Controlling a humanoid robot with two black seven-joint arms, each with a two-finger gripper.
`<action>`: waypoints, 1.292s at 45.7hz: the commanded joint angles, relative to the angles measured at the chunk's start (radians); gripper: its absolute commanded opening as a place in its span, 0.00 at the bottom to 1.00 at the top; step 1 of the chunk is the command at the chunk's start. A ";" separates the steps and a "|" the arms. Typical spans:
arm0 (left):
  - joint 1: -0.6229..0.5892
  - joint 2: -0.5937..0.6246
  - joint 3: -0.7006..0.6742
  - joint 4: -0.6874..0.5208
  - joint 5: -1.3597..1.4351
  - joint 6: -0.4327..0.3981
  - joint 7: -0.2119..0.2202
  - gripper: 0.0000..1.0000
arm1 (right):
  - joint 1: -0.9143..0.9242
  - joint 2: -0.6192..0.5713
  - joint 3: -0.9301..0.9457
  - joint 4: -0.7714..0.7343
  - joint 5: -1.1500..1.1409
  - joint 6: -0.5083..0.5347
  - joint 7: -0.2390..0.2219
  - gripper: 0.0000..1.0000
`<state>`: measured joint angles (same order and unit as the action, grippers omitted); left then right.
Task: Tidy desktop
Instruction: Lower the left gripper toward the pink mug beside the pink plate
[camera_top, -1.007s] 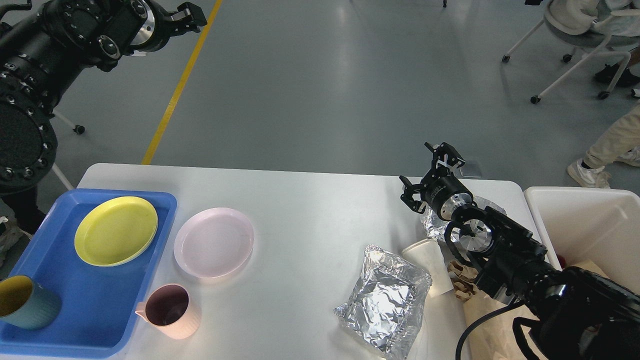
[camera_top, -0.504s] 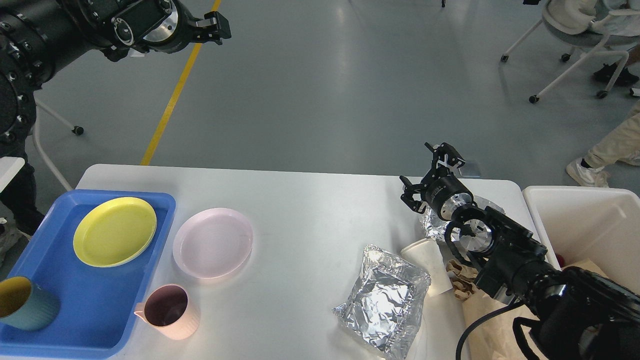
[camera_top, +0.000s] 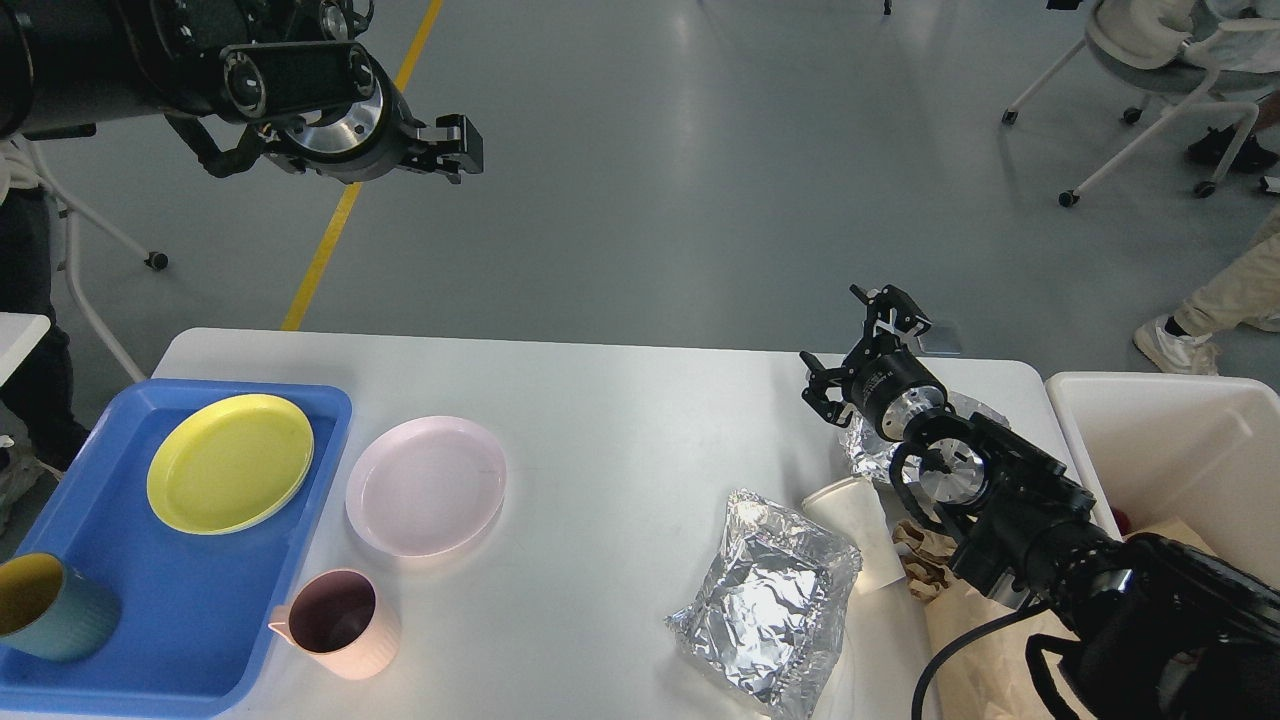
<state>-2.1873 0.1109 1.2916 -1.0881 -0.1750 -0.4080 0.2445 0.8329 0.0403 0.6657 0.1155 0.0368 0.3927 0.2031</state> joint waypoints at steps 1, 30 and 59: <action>-0.011 -0.002 -0.002 -0.065 0.000 0.005 0.001 0.94 | 0.000 0.000 0.000 0.001 0.000 0.000 0.001 1.00; 0.126 -0.057 -0.037 -0.273 -0.044 0.103 -0.002 0.90 | 0.000 0.000 0.000 0.001 0.000 0.000 0.001 1.00; 0.368 -0.129 -0.107 -0.222 -0.047 0.207 -0.065 0.95 | 0.000 0.000 0.000 0.001 0.000 0.000 -0.001 1.00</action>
<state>-1.8310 0.0060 1.2038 -1.3116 -0.2223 -0.1944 0.2216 0.8330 0.0403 0.6657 0.1163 0.0368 0.3927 0.2025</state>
